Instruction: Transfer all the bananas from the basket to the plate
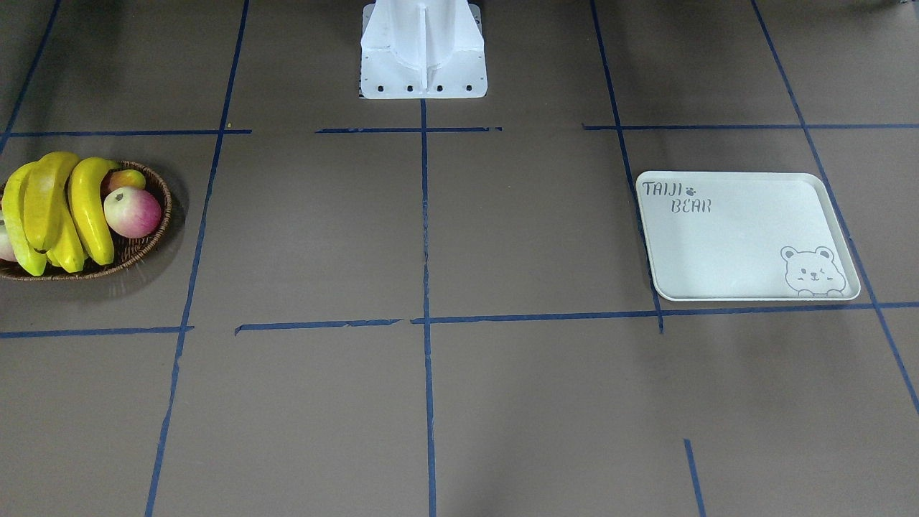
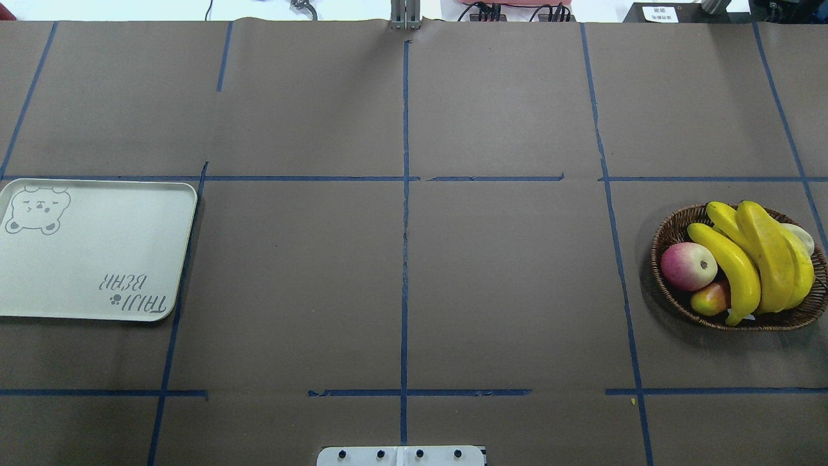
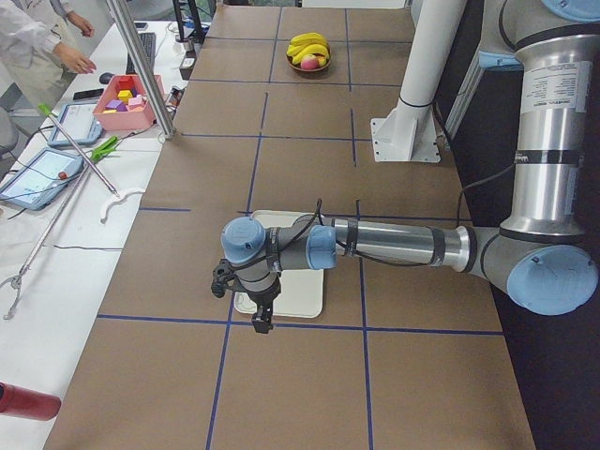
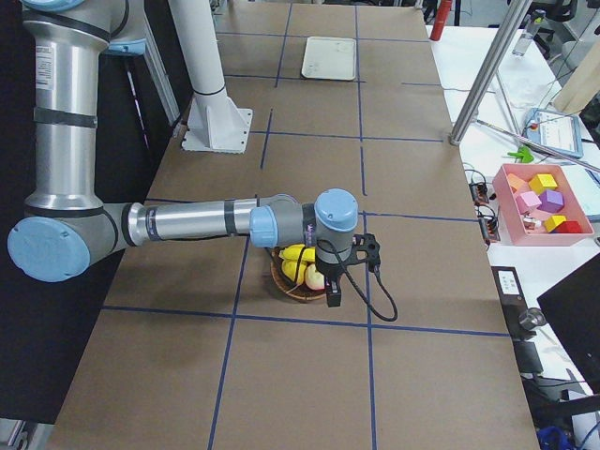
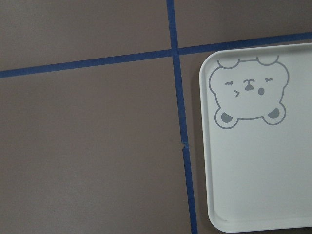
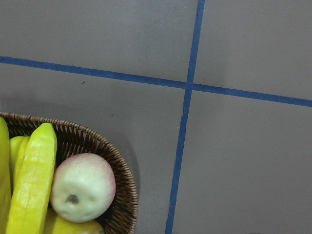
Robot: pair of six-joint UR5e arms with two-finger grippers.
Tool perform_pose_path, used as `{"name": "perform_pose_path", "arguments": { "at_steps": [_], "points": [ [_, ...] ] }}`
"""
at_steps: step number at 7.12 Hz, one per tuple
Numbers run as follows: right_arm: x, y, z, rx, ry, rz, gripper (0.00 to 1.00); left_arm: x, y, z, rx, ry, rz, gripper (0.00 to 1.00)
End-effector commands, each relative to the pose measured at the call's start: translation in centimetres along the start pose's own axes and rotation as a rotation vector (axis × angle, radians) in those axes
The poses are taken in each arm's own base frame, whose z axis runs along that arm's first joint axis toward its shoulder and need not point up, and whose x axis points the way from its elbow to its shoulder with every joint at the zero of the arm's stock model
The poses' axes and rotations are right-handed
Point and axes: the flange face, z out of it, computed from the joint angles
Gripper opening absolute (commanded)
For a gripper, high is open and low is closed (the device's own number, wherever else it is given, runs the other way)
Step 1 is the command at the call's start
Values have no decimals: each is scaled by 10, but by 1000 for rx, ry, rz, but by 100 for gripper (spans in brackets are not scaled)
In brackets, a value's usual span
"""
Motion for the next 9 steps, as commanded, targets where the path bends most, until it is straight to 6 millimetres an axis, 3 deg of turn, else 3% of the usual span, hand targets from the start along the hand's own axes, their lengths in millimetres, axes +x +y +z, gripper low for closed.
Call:
{"name": "perform_pose_path", "arguments": {
  "at_steps": [1, 2, 3, 5, 6, 7, 9],
  "points": [
    [-1, 0, 0, 0, -2, -2, 100, 0, 1, 2, 3, -2, 15, 100],
    [-13, -6, -2, 6, -6, -23, 100, 0, -3, 5, 4, -1, 13, 100],
    [-42, -12, -3, 7, -10, -3, 100, -1, -3, 6, 3, -1, 11, 100],
    [-135, -22, -17, 97, -31, 100, 100, -1, -3, 6, 3, -1, 10, 100],
    [-181, -18, -9, 114, 21, 136, 100, 0, -3, 6, 2, -1, 12, 100],
    [-203, -11, -1, 132, 72, 151, 100, 0, -3, 6, 2, -1, 12, 100],
    [-214, 30, 8, 110, 102, 99, 100, 0, -3, 6, 3, 1, 13, 100]
  ]
}}
